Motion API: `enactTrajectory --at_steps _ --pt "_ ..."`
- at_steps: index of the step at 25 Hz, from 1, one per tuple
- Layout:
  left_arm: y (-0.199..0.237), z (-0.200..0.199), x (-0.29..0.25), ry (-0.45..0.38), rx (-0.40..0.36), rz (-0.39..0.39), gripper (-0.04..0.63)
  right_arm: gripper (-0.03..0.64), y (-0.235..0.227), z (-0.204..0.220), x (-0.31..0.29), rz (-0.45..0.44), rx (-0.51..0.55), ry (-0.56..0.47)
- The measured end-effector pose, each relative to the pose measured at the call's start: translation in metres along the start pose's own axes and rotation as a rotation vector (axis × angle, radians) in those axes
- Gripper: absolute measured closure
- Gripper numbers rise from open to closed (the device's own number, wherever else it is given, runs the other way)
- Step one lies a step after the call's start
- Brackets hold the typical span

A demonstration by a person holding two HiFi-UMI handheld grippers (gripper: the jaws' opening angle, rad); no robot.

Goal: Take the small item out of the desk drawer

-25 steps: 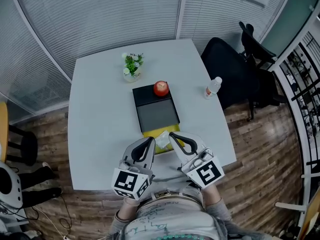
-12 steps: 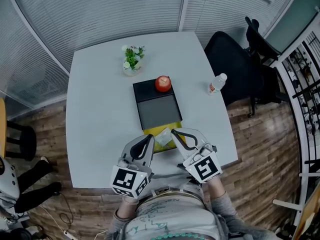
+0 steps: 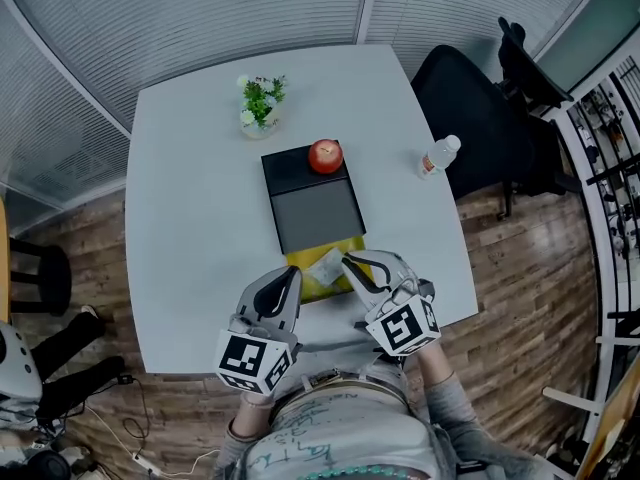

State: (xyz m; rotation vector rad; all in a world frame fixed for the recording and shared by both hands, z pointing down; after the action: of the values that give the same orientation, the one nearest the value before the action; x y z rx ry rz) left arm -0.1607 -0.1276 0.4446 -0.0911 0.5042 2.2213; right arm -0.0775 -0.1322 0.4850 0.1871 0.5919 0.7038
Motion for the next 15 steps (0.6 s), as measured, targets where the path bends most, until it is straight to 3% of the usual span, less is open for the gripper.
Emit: enactTrajectory --at_steps 10,15 --pt "0.018 0.012 -0.003 0.041 0.041 -0.005 0.598 0.583 0.024 0.054 -0.036 -0.165 0.089 0.136" --pt "0.022 0.020 -0.002 0.078 0.006 -0.023 0.598 0.565 0.041 0.084 -0.049 -0.250 0.146 0.228"
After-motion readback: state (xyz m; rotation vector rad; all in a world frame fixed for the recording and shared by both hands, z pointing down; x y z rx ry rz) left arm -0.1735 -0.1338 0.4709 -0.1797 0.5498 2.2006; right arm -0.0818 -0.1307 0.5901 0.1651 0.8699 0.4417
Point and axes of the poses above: the fingertips, and each gripper's own axes: x backward along the fingers, y to its left, z out of its underside, the point moved 1 cm from there along x, backward along the fingers, and after that the axes turned 1 degree about x, right-handed, at the moved point
